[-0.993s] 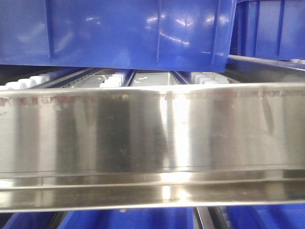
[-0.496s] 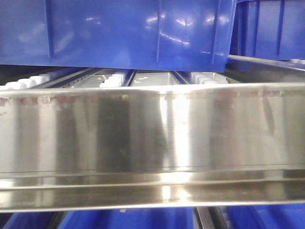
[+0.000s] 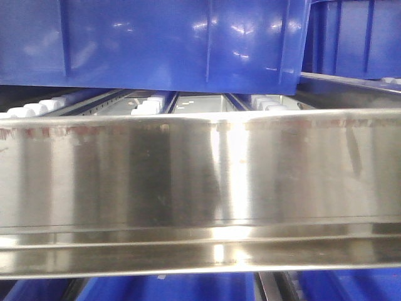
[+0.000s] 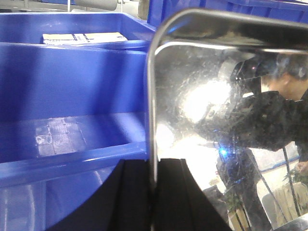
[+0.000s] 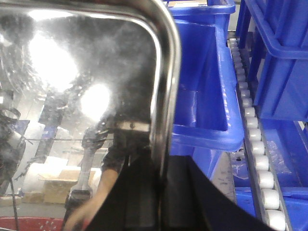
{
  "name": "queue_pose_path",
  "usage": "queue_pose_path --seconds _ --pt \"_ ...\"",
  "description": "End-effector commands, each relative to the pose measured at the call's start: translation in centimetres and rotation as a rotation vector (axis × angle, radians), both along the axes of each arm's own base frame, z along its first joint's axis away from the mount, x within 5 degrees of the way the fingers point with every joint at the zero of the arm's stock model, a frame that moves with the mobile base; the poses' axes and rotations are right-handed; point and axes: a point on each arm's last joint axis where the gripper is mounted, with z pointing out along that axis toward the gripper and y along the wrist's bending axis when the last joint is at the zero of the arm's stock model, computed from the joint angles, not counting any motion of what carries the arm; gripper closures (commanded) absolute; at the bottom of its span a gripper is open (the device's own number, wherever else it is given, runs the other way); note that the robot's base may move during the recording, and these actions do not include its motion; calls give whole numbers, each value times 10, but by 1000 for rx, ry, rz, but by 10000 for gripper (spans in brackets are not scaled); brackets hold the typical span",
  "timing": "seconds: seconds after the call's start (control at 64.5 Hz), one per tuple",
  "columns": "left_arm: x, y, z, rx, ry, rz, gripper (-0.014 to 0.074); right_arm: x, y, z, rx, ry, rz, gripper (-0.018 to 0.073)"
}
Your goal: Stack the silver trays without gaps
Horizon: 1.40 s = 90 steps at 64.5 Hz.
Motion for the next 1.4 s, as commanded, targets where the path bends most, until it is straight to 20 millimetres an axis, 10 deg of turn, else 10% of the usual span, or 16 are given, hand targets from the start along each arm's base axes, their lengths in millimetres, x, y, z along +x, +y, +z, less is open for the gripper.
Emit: queue_pose_path --seconds 0.0,1.38 --pt "-8 -7 13 -110 -26 -37 615 0 16 8 71 -81 118 638" --pt "-8 -7 13 -110 -26 -37 615 0 16 8 71 -81 118 638"
